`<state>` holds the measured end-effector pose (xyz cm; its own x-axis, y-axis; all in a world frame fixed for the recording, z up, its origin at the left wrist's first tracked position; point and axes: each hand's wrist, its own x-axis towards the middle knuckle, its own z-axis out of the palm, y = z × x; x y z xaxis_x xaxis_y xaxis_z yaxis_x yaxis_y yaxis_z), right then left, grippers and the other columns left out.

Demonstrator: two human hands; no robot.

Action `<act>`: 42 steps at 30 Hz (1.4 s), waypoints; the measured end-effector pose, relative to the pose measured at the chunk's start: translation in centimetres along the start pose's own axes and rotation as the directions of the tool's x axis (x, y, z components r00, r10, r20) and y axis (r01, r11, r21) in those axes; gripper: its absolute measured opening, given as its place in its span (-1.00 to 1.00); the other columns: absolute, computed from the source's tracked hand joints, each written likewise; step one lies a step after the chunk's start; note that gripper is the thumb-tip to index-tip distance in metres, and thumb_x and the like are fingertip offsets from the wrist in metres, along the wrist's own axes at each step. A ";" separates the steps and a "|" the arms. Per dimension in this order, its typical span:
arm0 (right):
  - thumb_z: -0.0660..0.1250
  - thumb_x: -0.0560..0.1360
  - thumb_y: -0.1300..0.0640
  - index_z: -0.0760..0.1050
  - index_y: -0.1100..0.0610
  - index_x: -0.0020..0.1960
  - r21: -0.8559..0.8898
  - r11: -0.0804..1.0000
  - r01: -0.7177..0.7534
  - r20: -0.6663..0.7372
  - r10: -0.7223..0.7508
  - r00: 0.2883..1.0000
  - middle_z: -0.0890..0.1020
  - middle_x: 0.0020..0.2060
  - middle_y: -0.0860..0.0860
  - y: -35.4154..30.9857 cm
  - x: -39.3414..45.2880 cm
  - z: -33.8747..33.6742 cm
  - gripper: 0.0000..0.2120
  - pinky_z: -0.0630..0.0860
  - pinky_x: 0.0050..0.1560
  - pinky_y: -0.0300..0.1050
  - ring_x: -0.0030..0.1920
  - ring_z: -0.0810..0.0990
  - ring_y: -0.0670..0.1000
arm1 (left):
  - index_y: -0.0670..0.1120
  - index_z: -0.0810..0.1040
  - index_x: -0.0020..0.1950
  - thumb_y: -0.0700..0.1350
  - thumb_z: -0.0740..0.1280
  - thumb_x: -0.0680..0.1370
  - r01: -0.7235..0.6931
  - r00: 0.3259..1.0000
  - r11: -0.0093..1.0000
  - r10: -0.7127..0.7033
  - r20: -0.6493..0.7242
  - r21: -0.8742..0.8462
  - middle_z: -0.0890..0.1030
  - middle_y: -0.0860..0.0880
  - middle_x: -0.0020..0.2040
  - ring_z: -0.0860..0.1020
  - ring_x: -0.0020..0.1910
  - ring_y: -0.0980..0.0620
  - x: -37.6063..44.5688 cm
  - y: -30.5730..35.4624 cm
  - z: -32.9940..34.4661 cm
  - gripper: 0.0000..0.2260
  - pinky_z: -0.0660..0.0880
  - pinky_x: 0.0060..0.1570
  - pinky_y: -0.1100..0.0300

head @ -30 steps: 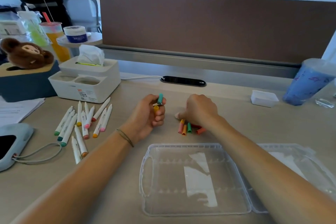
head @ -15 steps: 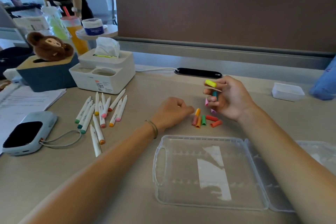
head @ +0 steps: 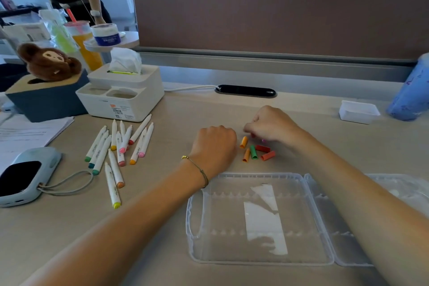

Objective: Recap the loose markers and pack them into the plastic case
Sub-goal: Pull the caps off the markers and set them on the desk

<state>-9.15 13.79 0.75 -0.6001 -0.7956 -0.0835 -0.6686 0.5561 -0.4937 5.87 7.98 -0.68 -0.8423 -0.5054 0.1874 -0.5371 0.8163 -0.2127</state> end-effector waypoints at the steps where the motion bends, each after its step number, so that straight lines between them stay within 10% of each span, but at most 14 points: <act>1: 0.42 0.43 -0.12 0.63 0.13 -0.31 -0.049 0.999 -0.005 0.001 0.005 1.000 0.66 -0.42 0.03 -0.2 0.0 0.2 -0.68 0.56 -0.22 -0.05 -0.28 0.67 0.09 | -0.13 0.53 0.07 -0.04 0.18 0.66 0.023 1.000 0.999 -0.022 0.019 -0.045 0.62 -0.15 0.03 0.59 0.00 -0.16 0.1 -0.6 0.1 -0.79 0.34 -0.18 0.10; 4: 0.45 0.41 -0.23 0.55 0.09 -0.30 -0.150 0.989 -0.003 -0.024 0.000 1.000 0.60 -0.37 0.01 -0.7 0.0 0.6 -0.61 0.41 -0.30 -0.11 -0.28 0.62 0.08 | -0.12 0.60 -0.05 0.05 0.27 0.62 0.154 0.988 0.894 -0.148 0.046 -0.421 0.64 -0.12 -0.06 0.59 -0.08 -0.12 0.7 -3.1 1.3 -0.74 0.50 -0.11 0.06; 8: 0.49 0.37 -0.28 0.53 0.09 -0.26 -0.231 0.972 -0.029 -0.033 0.022 0.999 0.60 -0.32 0.02 -1.4 -0.4 0.9 -0.57 0.37 -0.31 -0.12 -0.26 0.59 0.07 | -0.08 0.56 -0.22 -0.01 0.27 0.65 0.217 0.967 0.177 -0.170 0.188 -0.960 0.39 0.06 -0.45 0.31 -0.50 0.10 0.3 -4.8 1.3 -0.72 0.35 -0.47 0.23; 12: 0.51 0.40 -0.13 0.53 0.11 -0.24 -0.204 0.978 -0.047 -0.013 0.045 0.999 0.62 -0.30 0.03 -1.4 -0.2 1.2 -0.67 0.41 -0.31 -0.13 -0.26 0.60 0.06 | -0.14 0.48 -0.09 -0.04 0.12 0.71 0.224 0.966 -0.535 0.013 0.257 -0.814 0.22 0.02 -0.44 0.18 -0.55 0.15 -0.7 -5.0 0.3 -0.72 0.15 -0.63 0.34; 16: 0.44 0.38 0.09 0.48 0.16 -0.37 0.113 0.987 -0.112 0.075 0.104 0.992 0.54 -0.51 0.02 -1.3 -0.3 0.6 -0.77 0.35 -0.38 -0.17 -0.48 0.46 0.05 | -0.17 0.47 -0.14 0.03 0.09 0.69 0.302 0.943 -0.690 0.115 0.312 -0.658 0.30 0.00 -0.44 0.26 -0.55 0.15 -0.4 -4.1 0.6 -0.64 0.16 -0.68 0.36; 21: 0.17 0.46 0.10 0.41 0.09 -0.33 0.629 0.730 -0.266 0.235 0.148 0.961 0.34 -0.49 0.01 -0.2 -1.2 -1.2 -0.80 0.16 -0.48 -0.25 -0.51 0.21 -0.01 | -0.08 0.38 -0.26 -0.01 0.14 0.68 0.407 0.874 -0.473 -0.046 0.484 -0.781 0.24 0.02 -0.46 0.18 -0.57 0.12 0.6 -2.1 0.6 -0.67 0.09 -0.66 0.32; 25: 0.05 0.50 0.11 0.39 0.14 -0.32 0.858 0.408 -0.313 0.319 0.055 0.946 0.39 -0.49 0.05 1.8 -1.7 -2.4 -0.72 0.11 -0.55 -0.31 -0.56 0.22 -0.02 | -0.07 0.50 -0.29 0.01 0.26 0.64 0.395 0.913 0.120 -0.164 0.374 -0.911 0.39 0.08 -0.52 0.31 -0.56 0.11 0.6 -1.2 0.3 -0.68 0.26 -0.54 0.30; 29: 0.11 0.60 -0.02 0.29 0.07 -0.41 0.879 0.358 -0.314 0.317 0.052 0.947 0.36 -0.50 0.01 2.7 -2.2 -3.3 -0.58 0.13 -0.59 -0.31 -0.56 0.23 -0.04 | -0.09 0.65 -0.19 0.08 0.38 0.54 0.240 0.969 0.615 -0.107 0.222 -0.751 0.60 0.06 -0.28 0.51 -0.30 0.14 0.1 0.0 0.6 -0.74 0.40 -0.32 0.28; 38: 0.20 0.68 0.15 0.66 0.18 -0.13 0.414 0.908 -0.069 0.121 0.020 0.992 0.43 -0.55 -0.03 4.0 -4.5 -4.5 -0.67 0.26 -0.49 -0.23 -0.50 0.32 -0.04 | -0.10 0.55 -0.18 0.07 0.28 0.60 0.107 0.990 0.895 -0.055 0.132 -0.433 0.56 -0.07 -0.24 0.53 -0.25 -0.06 0.3 1.1 0.7 -0.72 0.52 -0.21 0.09; 40: 0.23 0.64 0.22 0.68 0.15 -0.16 0.189 0.980 -0.065 0.120 0.043 0.992 0.48 -0.49 -0.03 4.6 -4.9 -5.0 -0.70 0.29 -0.43 -0.20 -0.44 0.37 0.00 | -0.13 0.56 -0.19 0.03 0.25 0.61 0.116 0.992 0.853 -0.071 0.108 -0.509 0.56 -0.08 -0.26 0.51 -0.27 -0.05 0.4 0.8 0.6 -0.70 0.47 -0.25 0.09; 42: 0.35 0.60 0.09 0.66 0.17 -0.21 -0.025 0.995 -0.095 0.124 0.098 0.988 0.52 -0.42 0.03 5.2 -5.3 -5.2 -0.74 0.36 -0.33 -0.16 -0.38 0.43 0.03 | -0.11 0.53 -0.20 -0.02 0.22 0.62 0.202 0.979 0.584 -0.116 0.165 -0.786 0.54 -0.05 -0.31 0.46 -0.35 -0.02 0.3 0.7 0.2 -0.73 0.41 -0.34 0.14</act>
<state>-11.76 22.13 3.07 -0.6036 -0.7610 -0.2377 -0.6192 0.6353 -0.4615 5.26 8.36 -0.93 -0.7702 -0.6358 0.0496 -0.4481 0.5948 0.6674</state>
